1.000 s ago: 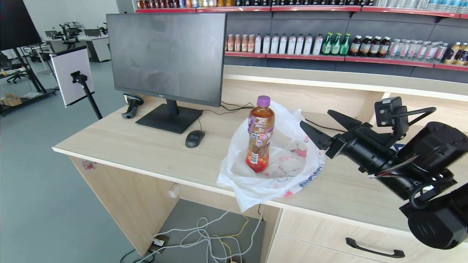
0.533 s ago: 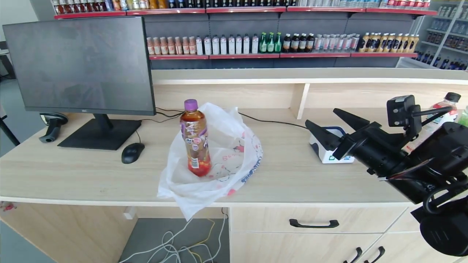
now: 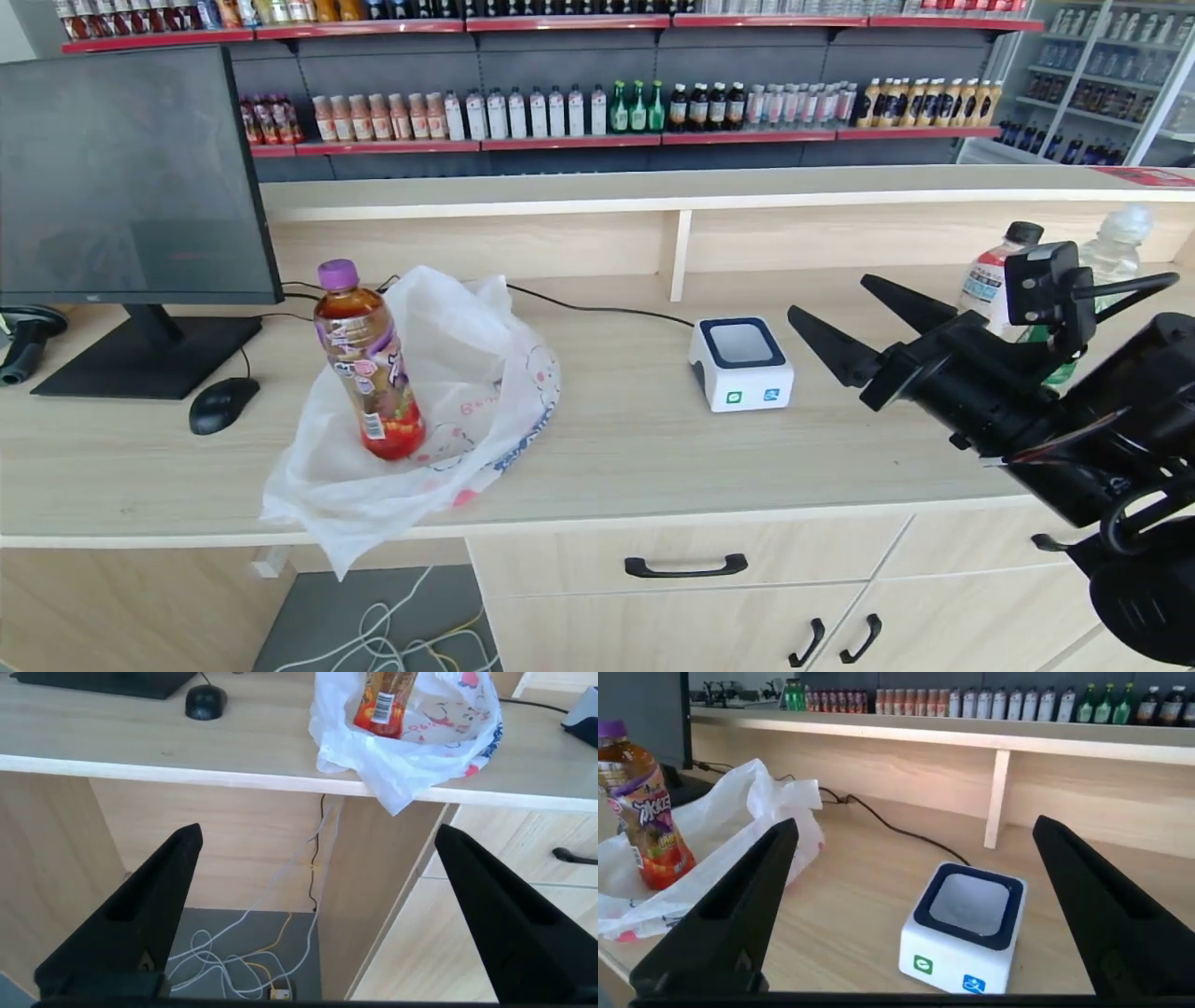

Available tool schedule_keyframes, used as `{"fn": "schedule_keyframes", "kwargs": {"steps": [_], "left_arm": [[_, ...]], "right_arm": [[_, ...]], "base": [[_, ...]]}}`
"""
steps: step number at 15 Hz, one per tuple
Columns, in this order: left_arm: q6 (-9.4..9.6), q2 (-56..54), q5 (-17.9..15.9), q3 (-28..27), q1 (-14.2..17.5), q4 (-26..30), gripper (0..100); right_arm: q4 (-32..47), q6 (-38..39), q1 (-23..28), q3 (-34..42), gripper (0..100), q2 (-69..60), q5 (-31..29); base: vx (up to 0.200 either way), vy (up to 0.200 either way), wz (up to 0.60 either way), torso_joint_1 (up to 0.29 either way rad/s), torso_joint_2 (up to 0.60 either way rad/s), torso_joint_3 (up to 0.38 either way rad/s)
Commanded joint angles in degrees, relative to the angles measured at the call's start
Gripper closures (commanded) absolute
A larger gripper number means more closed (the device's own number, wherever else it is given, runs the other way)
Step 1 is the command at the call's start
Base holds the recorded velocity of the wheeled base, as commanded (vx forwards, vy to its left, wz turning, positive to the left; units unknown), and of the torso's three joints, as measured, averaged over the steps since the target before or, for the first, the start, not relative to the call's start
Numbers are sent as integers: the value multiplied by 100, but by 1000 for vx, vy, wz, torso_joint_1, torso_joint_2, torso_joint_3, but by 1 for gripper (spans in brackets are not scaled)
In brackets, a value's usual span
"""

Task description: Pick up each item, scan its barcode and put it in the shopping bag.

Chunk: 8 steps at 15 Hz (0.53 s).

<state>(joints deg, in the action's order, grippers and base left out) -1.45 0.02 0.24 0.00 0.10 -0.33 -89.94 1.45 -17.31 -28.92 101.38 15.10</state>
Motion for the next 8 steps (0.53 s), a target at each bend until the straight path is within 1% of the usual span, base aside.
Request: {"fn": "schedule_keyframes", "kwargs": {"steps": [1, 5, 8], "left_arm": [[-4, 6, 2, 0, -1, -2, 0], [4, 6, 2, 0, 8, -2, 0], [13, 6, 2, 0, -1, -2, 0]], "right_arm": [[-6, -75, 0, 53, 0, -21, 1], [-6, -92, 52, 123, 0, -65, 1], [-6, -101, 61, 343, 0, -180, 1]], "base": [[0, -200, 0, 12, 7, 2], [0, -200, 0, 2, 4, 1], [0, -200, 0, 2, 4, 2]]}}
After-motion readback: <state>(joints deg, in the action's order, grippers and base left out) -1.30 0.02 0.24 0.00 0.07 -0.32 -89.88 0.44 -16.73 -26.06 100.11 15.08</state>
